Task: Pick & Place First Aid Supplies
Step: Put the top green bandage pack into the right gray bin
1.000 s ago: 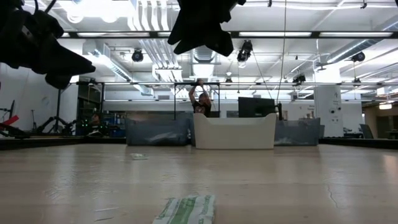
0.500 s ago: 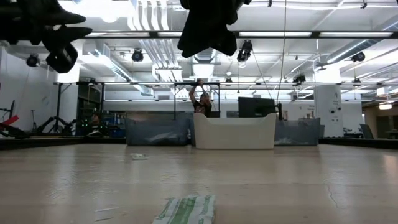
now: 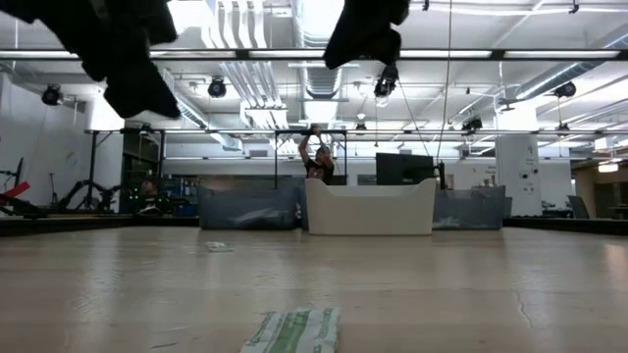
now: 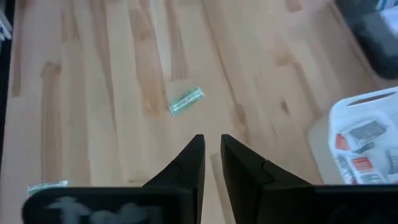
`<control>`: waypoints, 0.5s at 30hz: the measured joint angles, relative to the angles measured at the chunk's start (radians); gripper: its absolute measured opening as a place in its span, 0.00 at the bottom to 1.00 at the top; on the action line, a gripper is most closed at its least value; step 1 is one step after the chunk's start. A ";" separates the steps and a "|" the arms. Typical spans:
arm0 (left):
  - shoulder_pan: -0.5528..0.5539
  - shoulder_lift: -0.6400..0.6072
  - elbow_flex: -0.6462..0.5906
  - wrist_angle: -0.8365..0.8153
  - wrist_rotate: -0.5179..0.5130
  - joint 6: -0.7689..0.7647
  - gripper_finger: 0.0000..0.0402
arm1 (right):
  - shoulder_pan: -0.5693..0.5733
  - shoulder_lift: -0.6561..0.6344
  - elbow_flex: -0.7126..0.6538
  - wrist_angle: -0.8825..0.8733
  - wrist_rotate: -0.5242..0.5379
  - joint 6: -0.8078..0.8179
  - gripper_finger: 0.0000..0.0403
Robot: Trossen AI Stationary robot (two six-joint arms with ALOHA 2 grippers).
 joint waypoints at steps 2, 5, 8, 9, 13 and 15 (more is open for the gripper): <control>0.000 0.095 0.051 -0.027 0.003 0.016 0.23 | -0.004 -0.051 -0.062 0.043 0.000 -0.014 0.11; 0.000 0.219 0.135 -0.014 0.008 0.054 0.23 | -0.003 -0.141 -0.168 0.129 -0.001 -0.033 0.09; 0.000 0.346 0.193 -0.040 0.052 0.058 0.23 | -0.002 -0.244 -0.274 0.191 -0.004 -0.036 0.08; 0.000 0.382 0.218 -0.040 0.069 0.057 0.23 | -0.003 -0.281 -0.306 0.206 -0.003 -0.036 0.08; 0.000 0.516 0.301 -0.043 0.082 0.053 0.23 | -0.003 -0.411 -0.419 0.240 -0.003 -0.036 0.08; 0.000 0.580 0.330 -0.056 0.082 0.052 0.23 | -0.002 -0.472 -0.465 0.256 -0.004 -0.036 0.08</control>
